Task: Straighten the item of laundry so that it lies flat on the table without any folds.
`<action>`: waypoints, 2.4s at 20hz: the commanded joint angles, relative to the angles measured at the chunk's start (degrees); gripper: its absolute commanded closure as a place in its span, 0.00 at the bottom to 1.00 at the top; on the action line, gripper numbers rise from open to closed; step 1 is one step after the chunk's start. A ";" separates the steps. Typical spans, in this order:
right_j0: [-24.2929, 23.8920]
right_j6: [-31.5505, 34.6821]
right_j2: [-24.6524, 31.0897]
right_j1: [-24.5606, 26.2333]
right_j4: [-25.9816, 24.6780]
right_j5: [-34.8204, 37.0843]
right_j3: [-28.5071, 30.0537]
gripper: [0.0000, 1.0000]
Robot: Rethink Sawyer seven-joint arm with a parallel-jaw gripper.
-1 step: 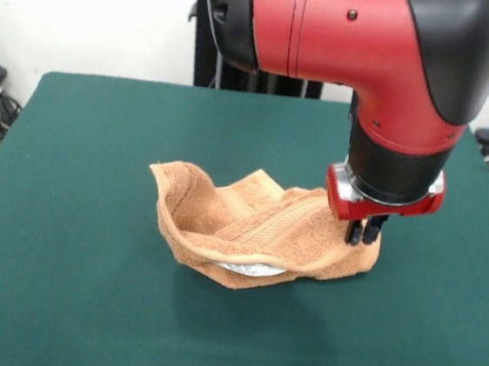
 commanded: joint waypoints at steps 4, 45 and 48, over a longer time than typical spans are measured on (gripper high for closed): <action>0.12 10.45 3.46 0.31 1.62 0.54 5.17 1.00; 5.74 19.52 1.97 -8.74 10.75 -3.15 16.92 1.00; 5.30 17.69 2.13 -10.05 11.32 -4.54 19.02 1.00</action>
